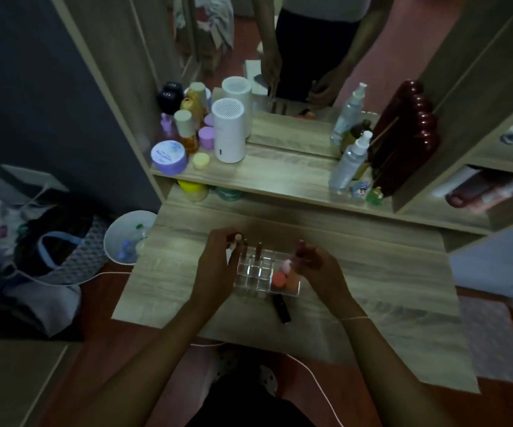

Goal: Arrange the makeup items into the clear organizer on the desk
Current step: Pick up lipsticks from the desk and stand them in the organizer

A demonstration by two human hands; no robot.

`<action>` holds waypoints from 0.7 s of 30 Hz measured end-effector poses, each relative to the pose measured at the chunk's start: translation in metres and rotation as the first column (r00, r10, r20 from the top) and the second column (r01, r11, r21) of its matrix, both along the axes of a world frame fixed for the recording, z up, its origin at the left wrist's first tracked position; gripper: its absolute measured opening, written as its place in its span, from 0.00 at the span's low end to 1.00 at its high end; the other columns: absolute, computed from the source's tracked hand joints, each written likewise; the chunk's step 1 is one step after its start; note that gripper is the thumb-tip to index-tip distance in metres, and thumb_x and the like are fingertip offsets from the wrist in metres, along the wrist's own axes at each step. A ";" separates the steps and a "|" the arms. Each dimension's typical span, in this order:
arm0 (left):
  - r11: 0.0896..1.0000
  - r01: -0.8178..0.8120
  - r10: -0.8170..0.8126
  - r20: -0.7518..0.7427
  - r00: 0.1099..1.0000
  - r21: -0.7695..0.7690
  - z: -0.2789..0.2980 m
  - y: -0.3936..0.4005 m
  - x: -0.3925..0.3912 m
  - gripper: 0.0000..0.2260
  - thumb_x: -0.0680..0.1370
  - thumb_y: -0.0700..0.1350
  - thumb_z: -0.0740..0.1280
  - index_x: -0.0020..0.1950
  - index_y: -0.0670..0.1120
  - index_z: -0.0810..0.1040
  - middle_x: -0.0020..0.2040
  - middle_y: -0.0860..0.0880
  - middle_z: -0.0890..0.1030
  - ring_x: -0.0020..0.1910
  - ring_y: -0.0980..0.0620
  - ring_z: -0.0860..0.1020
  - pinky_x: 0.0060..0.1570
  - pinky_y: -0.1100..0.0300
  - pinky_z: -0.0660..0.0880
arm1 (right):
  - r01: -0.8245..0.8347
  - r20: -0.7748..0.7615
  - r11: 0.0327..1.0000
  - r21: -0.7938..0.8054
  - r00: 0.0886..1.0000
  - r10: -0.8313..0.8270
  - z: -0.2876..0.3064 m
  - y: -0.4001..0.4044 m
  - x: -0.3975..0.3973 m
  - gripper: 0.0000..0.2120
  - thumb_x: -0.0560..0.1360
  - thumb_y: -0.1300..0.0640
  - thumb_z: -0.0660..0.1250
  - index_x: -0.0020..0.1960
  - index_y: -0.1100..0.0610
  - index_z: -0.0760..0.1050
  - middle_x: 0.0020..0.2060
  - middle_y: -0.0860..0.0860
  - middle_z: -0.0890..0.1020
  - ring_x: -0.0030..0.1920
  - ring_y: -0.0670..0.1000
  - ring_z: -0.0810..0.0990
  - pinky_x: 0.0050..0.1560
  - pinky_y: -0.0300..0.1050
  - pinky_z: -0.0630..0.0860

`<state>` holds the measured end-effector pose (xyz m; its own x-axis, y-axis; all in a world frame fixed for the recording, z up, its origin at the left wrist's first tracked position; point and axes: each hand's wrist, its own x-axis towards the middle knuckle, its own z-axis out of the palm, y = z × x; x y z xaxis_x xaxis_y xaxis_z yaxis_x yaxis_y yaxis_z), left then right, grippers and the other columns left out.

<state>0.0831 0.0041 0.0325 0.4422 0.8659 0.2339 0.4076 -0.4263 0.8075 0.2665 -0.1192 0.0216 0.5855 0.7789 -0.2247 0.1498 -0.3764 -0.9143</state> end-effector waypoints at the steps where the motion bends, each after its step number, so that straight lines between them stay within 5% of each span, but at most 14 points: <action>1: 1.000 -0.016 0.016 -0.001 1.000 -0.024 -0.003 0.003 -0.004 0.07 0.79 0.43 0.65 0.56 0.47 0.74 0.50 0.54 0.74 0.47 0.71 0.72 0.47 0.83 0.63 | 0.010 0.008 1.000 0.000 1.000 -0.010 0.000 0.006 0.000 0.11 0.68 0.70 0.74 0.46 0.59 0.79 0.42 0.54 0.84 0.42 0.43 0.83 0.46 0.36 0.76; 3: 0.999 -0.011 0.011 -0.011 1.000 -0.038 -0.009 0.007 -0.012 0.07 0.78 0.41 0.66 0.55 0.48 0.74 0.49 0.54 0.74 0.46 0.68 0.71 0.47 0.82 0.64 | 0.016 0.070 0.999 -0.039 0.997 -0.014 0.001 0.018 -0.001 0.10 0.67 0.66 0.75 0.46 0.57 0.80 0.42 0.53 0.85 0.43 0.46 0.83 0.47 0.41 0.77; 5: 0.999 -0.002 0.001 -0.016 1.000 -0.054 -0.015 0.011 -0.017 0.09 0.76 0.37 0.68 0.53 0.48 0.74 0.48 0.54 0.75 0.45 0.66 0.71 0.47 0.82 0.65 | 0.002 0.164 0.998 -0.070 0.986 0.009 0.000 0.028 -0.004 0.08 0.68 0.61 0.76 0.45 0.53 0.81 0.40 0.47 0.84 0.40 0.38 0.81 0.43 0.31 0.74; 8: 0.988 0.012 -0.012 -0.002 1.000 -0.156 -0.022 0.016 -0.022 0.13 0.76 0.38 0.69 0.50 0.55 0.73 0.45 0.59 0.75 0.44 0.68 0.75 0.45 0.80 0.68 | -0.038 0.286 0.996 -0.082 0.956 0.059 -0.004 0.042 -0.012 0.09 0.67 0.61 0.76 0.46 0.55 0.81 0.40 0.49 0.85 0.40 0.44 0.81 0.40 0.25 0.70; 12: 0.973 0.104 -0.098 0.038 0.994 -0.208 -0.026 0.016 -0.019 0.09 0.76 0.42 0.69 0.55 0.51 0.75 0.51 0.52 0.79 0.49 0.57 0.78 0.50 0.69 0.73 | -0.076 0.449 0.986 -0.148 0.883 0.135 -0.010 0.051 -0.019 0.07 0.69 0.62 0.73 0.47 0.58 0.81 0.43 0.54 0.84 0.43 0.50 0.79 0.46 0.41 0.74; 17: 0.957 0.229 -0.225 0.044 0.973 -0.179 -0.034 0.014 -0.019 0.10 0.78 0.41 0.67 0.54 0.55 0.73 0.51 0.47 0.78 0.49 0.59 0.78 0.52 0.71 0.73 | -0.094 0.491 0.961 -0.260 0.844 0.215 -0.021 0.055 -0.024 0.03 0.72 0.59 0.70 0.45 0.58 0.79 0.41 0.54 0.84 0.43 0.54 0.81 0.46 0.51 0.77; 21: 0.954 0.281 -0.288 -0.054 0.956 -0.106 -0.041 0.013 -0.018 0.04 0.79 0.41 0.64 0.53 0.44 0.76 0.49 0.43 0.75 0.46 0.47 0.77 0.48 0.50 0.78 | -0.110 0.513 0.948 -0.300 0.818 0.258 -0.026 0.057 -0.027 0.03 0.71 0.60 0.70 0.44 0.57 0.77 0.41 0.54 0.83 0.43 0.56 0.80 0.45 0.53 0.77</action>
<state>0.0654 0.0168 -0.0087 0.6857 0.7185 0.1164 0.3363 -0.4546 0.8247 0.2400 -0.0622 -0.0048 0.5200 0.8465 -0.1137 0.6796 -0.4908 -0.5452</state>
